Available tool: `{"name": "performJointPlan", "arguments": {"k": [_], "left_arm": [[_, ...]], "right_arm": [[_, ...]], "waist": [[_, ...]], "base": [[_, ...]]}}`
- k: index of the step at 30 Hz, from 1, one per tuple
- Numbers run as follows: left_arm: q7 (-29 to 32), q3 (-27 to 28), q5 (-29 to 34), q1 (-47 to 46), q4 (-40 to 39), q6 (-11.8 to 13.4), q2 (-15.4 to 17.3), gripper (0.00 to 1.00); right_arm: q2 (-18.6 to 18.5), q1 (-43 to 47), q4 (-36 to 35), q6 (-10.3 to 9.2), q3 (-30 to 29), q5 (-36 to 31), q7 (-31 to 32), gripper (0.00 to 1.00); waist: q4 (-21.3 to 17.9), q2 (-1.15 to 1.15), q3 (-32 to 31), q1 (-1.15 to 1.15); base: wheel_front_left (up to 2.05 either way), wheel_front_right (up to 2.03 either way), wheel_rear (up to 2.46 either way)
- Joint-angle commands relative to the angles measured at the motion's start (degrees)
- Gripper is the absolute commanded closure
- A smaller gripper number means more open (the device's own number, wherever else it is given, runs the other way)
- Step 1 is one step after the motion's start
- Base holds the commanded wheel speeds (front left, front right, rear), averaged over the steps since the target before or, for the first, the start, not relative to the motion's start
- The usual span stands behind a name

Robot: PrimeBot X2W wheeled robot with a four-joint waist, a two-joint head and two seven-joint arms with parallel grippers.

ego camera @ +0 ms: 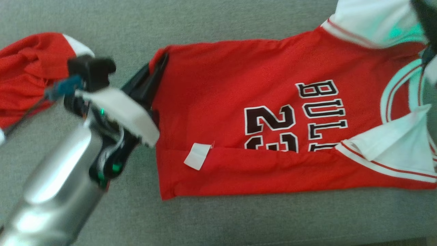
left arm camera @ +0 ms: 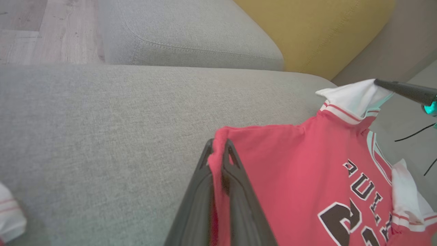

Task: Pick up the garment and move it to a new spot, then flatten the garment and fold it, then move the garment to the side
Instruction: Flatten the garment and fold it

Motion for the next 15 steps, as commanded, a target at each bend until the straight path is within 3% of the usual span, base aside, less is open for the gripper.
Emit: {"name": "performJointPlan", "arguments": {"k": [1, 9, 15], "left_arm": [[-1.5, 3.3, -0.1, 2.0, -3.7, 1.1, 3.2, 1.00], [-5.4, 4.1, -1.3, 15.3, -12.5, 5.8, 5.8, 1.00], [-6.8, 3.8, -2.1, 21.0, -14.0, 7.5, 6.2, 1.00]], "right_arm": [[-2.5, 3.9, -3.8, 0.41, 0.4, 1.0, -1.5, 1.00], [-4.6, 17.5, -11.1, 0.41, 1.4, 2.6, -4.4, 1.00], [-4.7, 21.2, -11.7, 0.41, 3.4, 1.3, -6.0, 1.00]], "waist": [[-1.1, 0.00, -1.5, 0.00], [-3.2, 0.00, -3.8, 0.00], [-4.0, 0.00, -4.6, 0.00]], "base": [[0.00, 0.00, 0.00], [0.00, 0.00, 0.00], [0.00, 0.00, 0.00]]}}
